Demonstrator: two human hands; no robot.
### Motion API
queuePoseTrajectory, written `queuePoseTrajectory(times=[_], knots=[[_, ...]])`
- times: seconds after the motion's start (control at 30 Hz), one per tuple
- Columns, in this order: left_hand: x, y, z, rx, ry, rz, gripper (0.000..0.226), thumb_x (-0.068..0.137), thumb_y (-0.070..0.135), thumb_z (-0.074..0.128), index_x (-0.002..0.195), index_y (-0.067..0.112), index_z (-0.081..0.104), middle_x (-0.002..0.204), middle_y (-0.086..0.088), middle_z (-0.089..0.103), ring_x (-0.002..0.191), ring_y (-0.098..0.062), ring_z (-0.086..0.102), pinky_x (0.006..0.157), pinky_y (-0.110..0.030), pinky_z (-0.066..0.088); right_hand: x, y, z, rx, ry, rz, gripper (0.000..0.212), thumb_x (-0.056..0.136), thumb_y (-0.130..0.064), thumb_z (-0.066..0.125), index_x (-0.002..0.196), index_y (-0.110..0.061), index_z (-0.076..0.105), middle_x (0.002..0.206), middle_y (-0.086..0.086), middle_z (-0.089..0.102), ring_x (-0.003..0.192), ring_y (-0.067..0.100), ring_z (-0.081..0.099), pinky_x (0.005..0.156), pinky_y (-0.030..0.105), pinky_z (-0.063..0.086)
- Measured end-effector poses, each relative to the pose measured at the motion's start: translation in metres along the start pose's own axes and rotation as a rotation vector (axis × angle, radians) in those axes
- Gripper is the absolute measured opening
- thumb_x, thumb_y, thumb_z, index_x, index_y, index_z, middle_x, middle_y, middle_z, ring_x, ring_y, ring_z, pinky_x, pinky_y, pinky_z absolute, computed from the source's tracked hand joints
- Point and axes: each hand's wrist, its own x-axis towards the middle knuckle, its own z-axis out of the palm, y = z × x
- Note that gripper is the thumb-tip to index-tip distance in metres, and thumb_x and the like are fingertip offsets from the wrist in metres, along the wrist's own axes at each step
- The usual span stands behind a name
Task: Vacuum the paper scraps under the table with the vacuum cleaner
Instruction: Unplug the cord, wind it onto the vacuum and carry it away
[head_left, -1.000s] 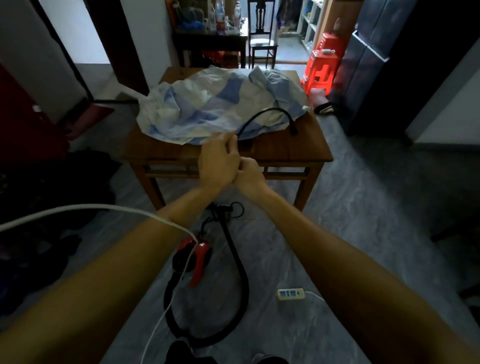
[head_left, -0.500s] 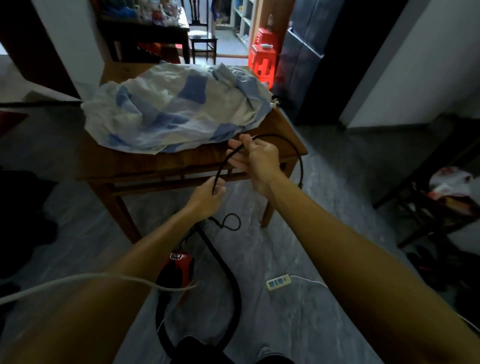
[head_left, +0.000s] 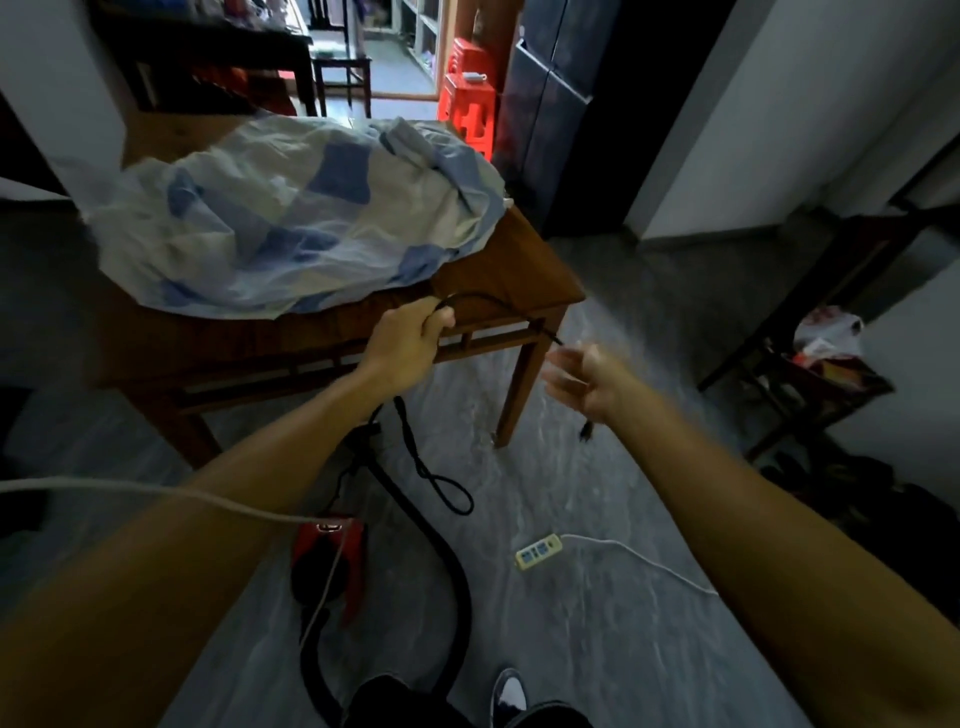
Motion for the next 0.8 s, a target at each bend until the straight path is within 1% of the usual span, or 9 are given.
queuePoseTrajectory(times=[0.07, 0.13, 0.27, 0.37, 0.43, 0.5, 0.6, 0.7, 0.8], knots=[[0.014, 0.018, -0.007, 0.059, -0.052, 0.075, 0.036, 0.101, 0.027, 0.040, 0.094, 0.000, 0.063, 0.085, -0.011, 0.064, 0.076, -0.026, 0.058, 0.068, -0.038, 0.045, -0.002, -0.004, 0.007, -0.168, -0.027, -0.154, 0.023, 0.100, -0.025, 0.046, 0.094, -0.010, 0.061, 0.078, 0.004, 0.062, 0.068, 0.015, 0.060, 0.060, 0.026, 0.049], [0.023, 0.035, -0.007, 0.168, -0.153, 0.113, 0.037, 0.100, 0.026, 0.041, 0.093, -0.002, 0.063, 0.079, -0.012, 0.061, 0.071, -0.027, 0.057, 0.066, -0.040, 0.043, 0.000, -0.011, 0.019, -0.382, -0.053, -0.520, 0.012, 0.094, -0.018, 0.054, 0.099, -0.015, 0.064, 0.091, -0.001, 0.064, 0.078, 0.010, 0.061, 0.063, 0.018, 0.050], [0.031, 0.059, 0.002, 0.200, -0.186, 0.024, 0.031, 0.100, 0.023, 0.041, 0.093, 0.004, 0.064, 0.075, -0.002, 0.059, 0.063, -0.014, 0.053, 0.054, -0.020, 0.040, 0.004, -0.025, 0.042, -0.835, -0.465, -0.962, 0.051, 0.084, -0.006, 0.055, 0.135, -0.015, 0.051, 0.127, 0.003, 0.058, 0.110, 0.011, 0.055, 0.090, 0.025, 0.048], [0.029, 0.069, 0.001, 0.247, -0.116, -0.077, 0.026, 0.100, 0.023, 0.041, 0.094, 0.007, 0.061, 0.078, 0.001, 0.056, 0.070, -0.012, 0.052, 0.065, -0.017, 0.039, 0.014, -0.035, 0.042, -0.847, -0.585, -0.967, 0.016, 0.095, -0.011, 0.050, 0.099, -0.013, 0.066, 0.087, 0.006, 0.065, 0.075, 0.006, 0.060, 0.071, 0.023, 0.048], [0.025, 0.068, 0.001, 0.243, -0.046, -0.133, 0.023, 0.099, 0.029, 0.043, 0.092, 0.011, 0.056, 0.079, -0.001, 0.059, 0.072, -0.014, 0.054, 0.069, -0.025, 0.040, 0.022, -0.041, 0.039, -0.832, -0.625, -0.940, 0.020, 0.097, -0.014, 0.050, 0.084, -0.016, 0.064, 0.072, 0.002, 0.060, 0.060, 0.006, 0.057, 0.064, 0.025, 0.048], [0.019, 0.066, 0.007, 0.143, 0.013, -0.212, 0.020, 0.098, 0.031, 0.045, 0.092, 0.013, 0.052, 0.077, -0.003, 0.062, 0.068, -0.012, 0.057, 0.062, -0.025, 0.043, 0.027, -0.048, 0.038, -0.808, -0.645, -0.965, 0.018, 0.096, -0.013, 0.051, 0.095, -0.012, 0.069, 0.074, 0.003, 0.062, 0.059, 0.007, 0.058, 0.061, 0.024, 0.050], [0.009, 0.064, 0.024, 0.076, 0.001, -0.328, 0.013, 0.096, 0.027, 0.048, 0.099, 0.015, 0.054, 0.089, -0.001, 0.060, 0.083, -0.016, 0.058, 0.073, -0.030, 0.045, 0.024, -0.053, 0.043, -0.692, -0.676, -1.068, 0.019, 0.093, -0.002, 0.053, 0.089, 0.008, 0.068, 0.076, 0.018, 0.065, 0.057, 0.009, 0.058, 0.058, 0.023, 0.048], [0.004, 0.056, 0.037, 0.036, 0.006, -0.440, 0.011, 0.095, 0.026, 0.050, 0.102, 0.018, 0.055, 0.098, -0.001, 0.059, 0.090, -0.017, 0.056, 0.077, -0.029, 0.043, 0.027, -0.055, 0.044, -0.684, -0.663, -1.163, 0.021, 0.091, -0.007, 0.057, 0.078, 0.003, 0.069, 0.076, 0.017, 0.069, 0.069, 0.031, 0.063, 0.064, 0.036, 0.048], [0.003, 0.041, 0.047, 0.049, -0.056, -0.524, 0.011, 0.096, 0.027, 0.049, 0.105, 0.023, 0.054, 0.106, 0.001, 0.058, 0.100, -0.017, 0.055, 0.080, -0.027, 0.040, 0.028, -0.060, 0.040, -0.645, -0.651, -1.145, 0.018, 0.088, -0.008, 0.061, 0.077, 0.001, 0.072, 0.076, 0.015, 0.071, 0.073, 0.034, 0.065, 0.066, 0.036, 0.050]])
